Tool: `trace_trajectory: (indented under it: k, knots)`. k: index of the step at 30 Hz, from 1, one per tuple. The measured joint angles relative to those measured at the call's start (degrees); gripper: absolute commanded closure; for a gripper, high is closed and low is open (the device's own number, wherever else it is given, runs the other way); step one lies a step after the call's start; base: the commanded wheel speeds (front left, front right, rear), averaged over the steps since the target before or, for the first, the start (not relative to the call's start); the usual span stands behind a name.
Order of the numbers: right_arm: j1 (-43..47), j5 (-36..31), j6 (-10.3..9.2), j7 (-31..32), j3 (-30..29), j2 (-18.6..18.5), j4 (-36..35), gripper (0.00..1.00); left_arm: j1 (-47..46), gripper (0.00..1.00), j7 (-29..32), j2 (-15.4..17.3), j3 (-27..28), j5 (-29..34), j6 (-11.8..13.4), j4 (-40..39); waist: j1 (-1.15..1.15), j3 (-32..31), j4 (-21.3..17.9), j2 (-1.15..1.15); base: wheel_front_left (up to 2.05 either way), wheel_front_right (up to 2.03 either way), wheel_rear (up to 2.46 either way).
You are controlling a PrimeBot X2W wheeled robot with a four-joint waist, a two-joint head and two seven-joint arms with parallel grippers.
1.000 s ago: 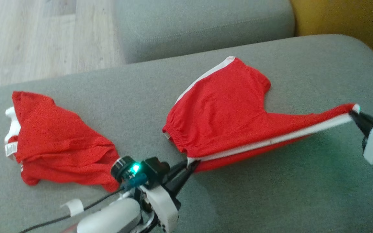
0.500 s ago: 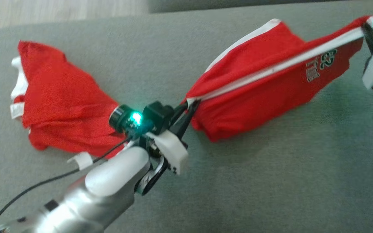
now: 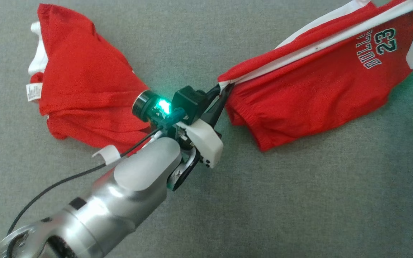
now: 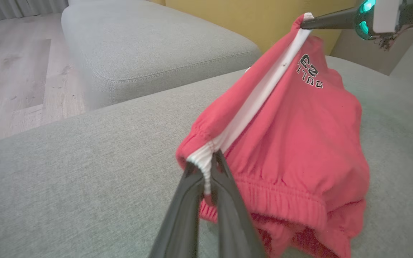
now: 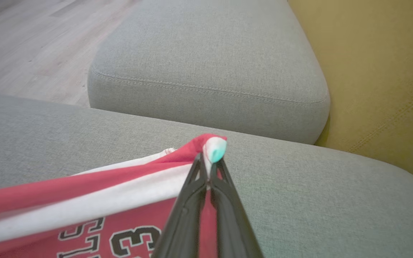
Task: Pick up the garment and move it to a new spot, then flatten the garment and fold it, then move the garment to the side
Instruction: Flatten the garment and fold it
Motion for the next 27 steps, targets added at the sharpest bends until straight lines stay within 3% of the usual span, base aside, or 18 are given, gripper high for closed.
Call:
trace_trajectory:
  k: [13,14,15,16,17,18,19,27]
  knots:
    - [-5.8,-2.1,0.00,-5.8,1.6,2.0,10.9,1.00,-2.2,1.00,-2.4,-3.7,-0.2,0.1,-1.2,6.0,0.00,3.2,1.3,0.00,0.00,0.00,0.00]
    - [-6.1,-2.1,0.00,-6.4,1.6,2.1,11.4,0.87,-2.3,1.00,-2.7,-3.8,-0.2,0.1,-1.3,6.4,0.00,3.4,1.4,0.00,0.00,0.00,0.00]
    - [-6.4,-2.1,0.00,-7.1,1.5,2.1,12.0,0.00,-2.4,1.00,-2.9,-3.9,-0.2,0.1,-1.5,6.6,0.00,3.5,1.4,0.00,0.00,0.00,0.00]
    - [-6.7,-2.0,0.00,-7.9,1.3,2.2,12.7,0.00,-2.6,0.89,-3.0,-4.0,-0.2,0.1,-1.5,6.9,0.00,3.5,1.4,0.00,0.00,0.00,0.00]
    - [-7.1,-2.0,0.00,-8.4,1.0,2.5,13.3,0.00,-2.8,0.68,-3.3,-4.0,-0.2,0.1,-1.5,7.2,-0.01,3.6,1.4,0.00,0.00,0.00,0.00]
    - [-7.5,-2.0,0.00,-8.9,0.8,2.7,14.0,0.00,-2.9,0.18,-3.4,-4.1,-0.2,0.1,-1.5,7.4,-0.01,3.6,1.4,0.00,0.00,0.00,0.00]
    - [-8.0,-2.0,0.00,-9.3,0.8,2.7,14.6,0.00,-2.9,0.00,-3.6,-4.1,-0.2,0.1,-1.5,7.7,-0.01,3.7,1.4,0.00,0.00,0.00,0.00]
    - [-8.9,-1.5,0.00,-13.7,-0.2,3.1,19.0,0.00,-2.8,0.00,-5.6,-4.1,0.2,0.1,-0.9,9.9,-0.01,1.7,1.2,0.00,0.00,0.00,0.00]
